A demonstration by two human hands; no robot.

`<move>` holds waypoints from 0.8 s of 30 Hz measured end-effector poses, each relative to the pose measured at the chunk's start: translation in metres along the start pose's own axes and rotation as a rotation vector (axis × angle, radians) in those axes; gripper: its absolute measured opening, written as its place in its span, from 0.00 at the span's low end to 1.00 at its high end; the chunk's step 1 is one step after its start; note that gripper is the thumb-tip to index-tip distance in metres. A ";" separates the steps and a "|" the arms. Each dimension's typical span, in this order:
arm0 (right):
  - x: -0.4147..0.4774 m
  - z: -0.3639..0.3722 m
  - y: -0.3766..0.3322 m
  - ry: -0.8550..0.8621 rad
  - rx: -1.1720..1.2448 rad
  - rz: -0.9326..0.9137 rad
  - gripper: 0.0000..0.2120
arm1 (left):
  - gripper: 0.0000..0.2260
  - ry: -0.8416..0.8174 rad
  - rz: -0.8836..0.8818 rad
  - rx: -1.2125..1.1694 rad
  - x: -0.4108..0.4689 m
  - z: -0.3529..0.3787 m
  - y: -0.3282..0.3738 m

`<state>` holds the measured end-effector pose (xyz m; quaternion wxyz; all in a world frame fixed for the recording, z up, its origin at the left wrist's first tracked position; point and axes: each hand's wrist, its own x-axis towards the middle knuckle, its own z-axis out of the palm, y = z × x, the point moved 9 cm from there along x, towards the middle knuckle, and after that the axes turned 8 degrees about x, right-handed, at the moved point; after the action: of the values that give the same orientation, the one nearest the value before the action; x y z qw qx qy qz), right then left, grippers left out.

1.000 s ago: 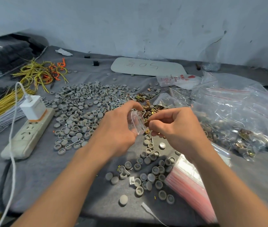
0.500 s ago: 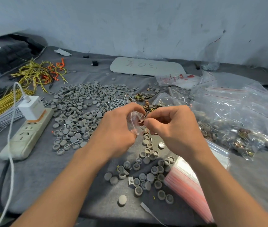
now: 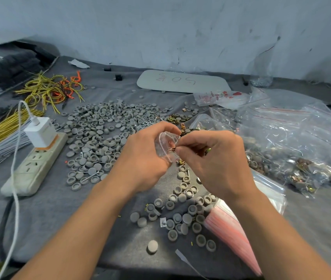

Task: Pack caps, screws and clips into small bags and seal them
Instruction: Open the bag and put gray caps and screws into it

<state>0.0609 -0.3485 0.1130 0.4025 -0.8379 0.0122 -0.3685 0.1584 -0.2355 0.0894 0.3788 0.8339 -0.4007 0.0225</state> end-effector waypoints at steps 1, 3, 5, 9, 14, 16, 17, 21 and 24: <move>0.000 -0.001 -0.001 0.014 -0.009 -0.015 0.08 | 0.25 -0.007 0.000 -0.009 0.000 0.000 0.000; -0.002 -0.001 -0.006 0.031 -0.052 -0.068 0.07 | 0.25 -0.020 -0.005 -0.028 0.001 0.002 0.000; -0.004 0.002 -0.014 0.032 -0.120 -0.136 0.05 | 0.26 -0.029 -0.020 -0.047 0.001 0.002 -0.002; -0.006 0.004 -0.024 0.069 -0.176 -0.240 0.02 | 0.25 -0.011 -0.045 -0.066 0.003 -0.002 -0.005; -0.005 0.009 -0.013 0.095 -0.055 -0.089 0.05 | 0.24 -0.038 -0.048 -0.078 0.002 0.000 -0.002; -0.002 -0.001 -0.005 0.143 0.066 0.005 0.08 | 0.23 -0.035 -0.070 -0.119 0.003 0.000 -0.004; -0.001 -0.012 0.000 0.191 0.089 0.039 0.08 | 0.22 -0.028 -0.099 -0.167 0.002 0.000 -0.007; 0.005 -0.053 0.042 0.209 -0.100 0.289 0.14 | 0.23 0.050 -0.247 -0.504 0.003 -0.009 -0.026; -0.001 -0.043 0.080 -0.070 -0.391 0.540 0.12 | 0.24 0.158 -0.268 -0.590 0.006 -0.021 -0.035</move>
<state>0.0556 -0.4314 0.0752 0.3174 -0.8779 0.2905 -0.2103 0.1920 -0.2121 0.0849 0.6335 0.7292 -0.2459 -0.0801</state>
